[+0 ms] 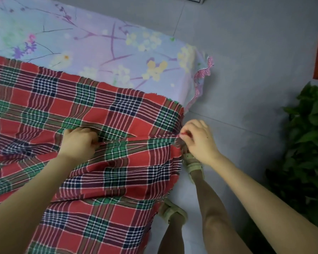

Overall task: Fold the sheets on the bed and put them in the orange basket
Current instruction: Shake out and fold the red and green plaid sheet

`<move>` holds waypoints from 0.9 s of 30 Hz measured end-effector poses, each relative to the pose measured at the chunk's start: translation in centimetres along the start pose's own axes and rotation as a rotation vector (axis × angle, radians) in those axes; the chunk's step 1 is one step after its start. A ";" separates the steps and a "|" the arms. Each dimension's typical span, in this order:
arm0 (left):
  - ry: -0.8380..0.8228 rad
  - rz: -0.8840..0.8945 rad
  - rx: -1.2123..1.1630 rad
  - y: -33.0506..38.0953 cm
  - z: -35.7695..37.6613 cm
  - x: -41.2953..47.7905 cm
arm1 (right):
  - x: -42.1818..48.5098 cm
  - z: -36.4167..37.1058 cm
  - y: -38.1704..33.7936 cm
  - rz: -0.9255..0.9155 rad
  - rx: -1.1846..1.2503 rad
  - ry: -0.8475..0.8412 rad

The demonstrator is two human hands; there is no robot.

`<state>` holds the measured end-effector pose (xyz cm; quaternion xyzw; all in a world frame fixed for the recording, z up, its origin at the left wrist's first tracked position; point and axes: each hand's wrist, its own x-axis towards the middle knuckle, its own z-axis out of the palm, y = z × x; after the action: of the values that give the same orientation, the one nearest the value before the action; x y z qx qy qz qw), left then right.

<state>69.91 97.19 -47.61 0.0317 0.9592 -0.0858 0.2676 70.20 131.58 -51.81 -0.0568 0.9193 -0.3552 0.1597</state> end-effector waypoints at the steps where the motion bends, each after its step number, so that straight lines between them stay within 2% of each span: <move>1: -0.016 -0.044 0.015 -0.1 0.0 -0.1 | -0.5 -0.5 0.4 0.002 0.024 -0.015; 3: 0.011 -0.154 -0.072 -0.3 -0.6 -0.4 | -1.5 -1.3 0.4 0.112 0.211 -0.056; 6: 0.288 -0.207 -0.347 0.3 -3.7 0.0 | -2.6 -1.7 -0.3 0.316 0.448 -0.055; 10: 0.390 0.013 -0.467 2.3 -9.4 1.7 | -4.5 -1.8 -0.2 0.432 0.451 0.123; 14: 0.453 0.304 -0.397 5.6 -14.0 3.3 | -5.2 -3.9 2.4 0.526 0.383 0.306; 16: 0.417 0.433 -0.396 7.5 -14.9 4.4 | -4.9 -4.2 4.2 0.602 0.270 0.312; 20: 0.223 0.610 -0.248 11.4 -12.0 8.2 | -2.5 -1.0 8.6 0.911 0.168 0.194; 23: 0.115 0.437 -0.215 11.1 -9.6 10.4 | 0.2 1.5 9.5 0.963 0.177 0.108; 27: 0.017 0.214 -0.287 9.3 -8.6 11.0 | 3.5 2.4 10.6 0.904 0.053 -0.074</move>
<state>57.14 108.02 -47.45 0.0957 0.9550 0.0811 0.2688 67.79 137.14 -61.48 0.3417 0.8360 -0.2709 0.3331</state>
